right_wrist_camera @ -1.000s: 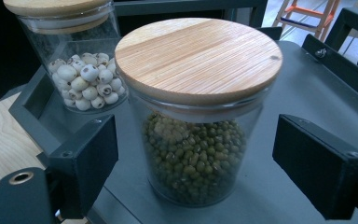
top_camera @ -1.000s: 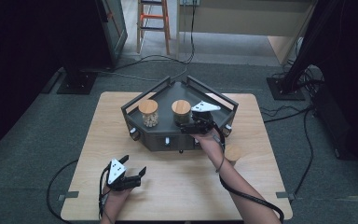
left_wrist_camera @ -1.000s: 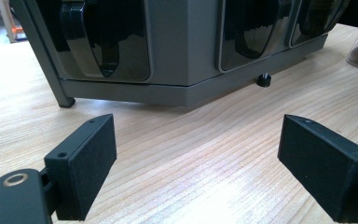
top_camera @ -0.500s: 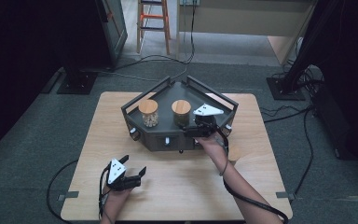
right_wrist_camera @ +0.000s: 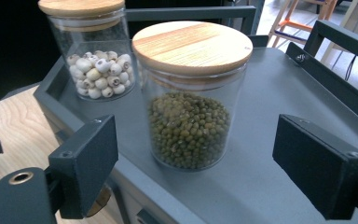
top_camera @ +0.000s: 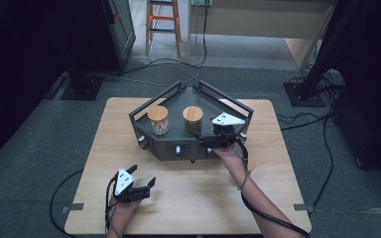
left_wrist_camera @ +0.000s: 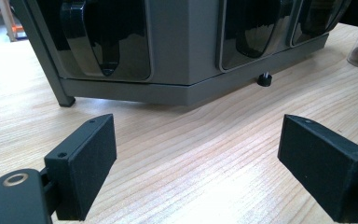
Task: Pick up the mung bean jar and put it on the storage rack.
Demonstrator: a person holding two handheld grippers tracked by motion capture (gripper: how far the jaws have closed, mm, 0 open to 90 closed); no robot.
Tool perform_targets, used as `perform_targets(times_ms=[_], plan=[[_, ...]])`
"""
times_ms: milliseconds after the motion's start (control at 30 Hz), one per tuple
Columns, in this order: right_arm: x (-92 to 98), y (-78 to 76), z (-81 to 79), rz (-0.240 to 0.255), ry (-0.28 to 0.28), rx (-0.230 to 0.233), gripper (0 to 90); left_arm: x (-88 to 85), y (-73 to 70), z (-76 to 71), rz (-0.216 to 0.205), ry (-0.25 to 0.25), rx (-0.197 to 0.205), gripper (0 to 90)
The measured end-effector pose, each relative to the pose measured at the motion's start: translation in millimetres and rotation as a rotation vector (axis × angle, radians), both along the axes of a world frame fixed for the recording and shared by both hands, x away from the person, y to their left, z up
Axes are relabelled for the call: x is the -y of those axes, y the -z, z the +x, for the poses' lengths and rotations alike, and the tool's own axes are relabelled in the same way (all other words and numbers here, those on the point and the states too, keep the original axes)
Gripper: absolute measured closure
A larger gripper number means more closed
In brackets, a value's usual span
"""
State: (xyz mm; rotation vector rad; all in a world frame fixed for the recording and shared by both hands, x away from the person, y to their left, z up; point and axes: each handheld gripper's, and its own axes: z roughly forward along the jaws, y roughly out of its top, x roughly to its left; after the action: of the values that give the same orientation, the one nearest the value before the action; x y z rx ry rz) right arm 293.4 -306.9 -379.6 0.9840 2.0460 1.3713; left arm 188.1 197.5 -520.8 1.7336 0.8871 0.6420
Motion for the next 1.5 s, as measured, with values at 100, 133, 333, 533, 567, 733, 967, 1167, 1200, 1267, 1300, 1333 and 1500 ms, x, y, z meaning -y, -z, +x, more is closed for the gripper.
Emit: perform_targets(times_ms=[100, 133, 333, 533, 567, 733, 967, 1167, 1200, 1267, 1300, 1333, 1500], plan=[[1.8, 0.7, -3.5, -0.005, -0.01, 0.009, 13.9, 0.3, -0.2, 0.1, 0.001, -0.001, -0.001, 11.4], [2.5, 0.6, -4.4, -0.007, -0.015, 0.008, 13.8, 0.3, -0.2, 0.1, 0.001, -0.001, -0.001, 11.4], [6.7, 2.9, -11.2, -0.008, -0.024, 0.019, 13.9, 0.4, -0.1, -0.2, 0.001, -0.002, 0.0, 11.4], [15.0, 8.4, -21.4, 0.03, -0.009, 0.032, 13.9, 0.7, -0.4, 0.1, 0.003, -0.002, -0.002, 11.4], [16.9, 9.2, -22.8, 0.036, -0.007, 0.034, 13.9, 0.7, -0.5, 0.2, 0.003, -0.002, -0.002, 11.4], [24.6, 11.2, -28.5, 0.059, -0.007, 0.037, 13.9, 0.8, -0.6, 0.1, 0.004, -0.003, -0.002, 11.4], [31.5, 14.6, -34.0, 0.065, -0.008, 0.038, 13.9, 0.9, -0.6, 0.0, 0.003, -0.004, -0.002, 11.4], [41.6, 18.4, -38.6, 0.068, -0.012, 0.038, 14.0, 0.9, -0.5, 0.1, 0.003, -0.005, -0.003, 11.4], [44.6, 19.7, -38.9, 0.078, -0.015, 0.033, 14.0, 1.0, -0.6, 0.1, 0.003, -0.004, -0.003, 11.4], [50.4, 21.6, -39.0, 0.101, -0.022, 0.015, 14.0, 1.0, -0.6, 0.1, 0.004, -0.004, -0.003, 11.4], [52.3, 22.7, -40.6, 0.104, -0.019, 0.015, 14.0, 1.1, -0.6, 0.2, 0.003, -0.004, -0.003, 11.4], [54.2, 24.0, -42.8, 0.101, -0.017, 0.02, 14.0, 1.1, -0.7, 0.3, 0.004, -0.003, -0.004, 11.4], [61.6, 28.6, -48.3, 0.096, -0.018, 0.025, 14.1, 1.1, -0.8, 0.6, 0.004, -0.002, -0.005, 11.4]])
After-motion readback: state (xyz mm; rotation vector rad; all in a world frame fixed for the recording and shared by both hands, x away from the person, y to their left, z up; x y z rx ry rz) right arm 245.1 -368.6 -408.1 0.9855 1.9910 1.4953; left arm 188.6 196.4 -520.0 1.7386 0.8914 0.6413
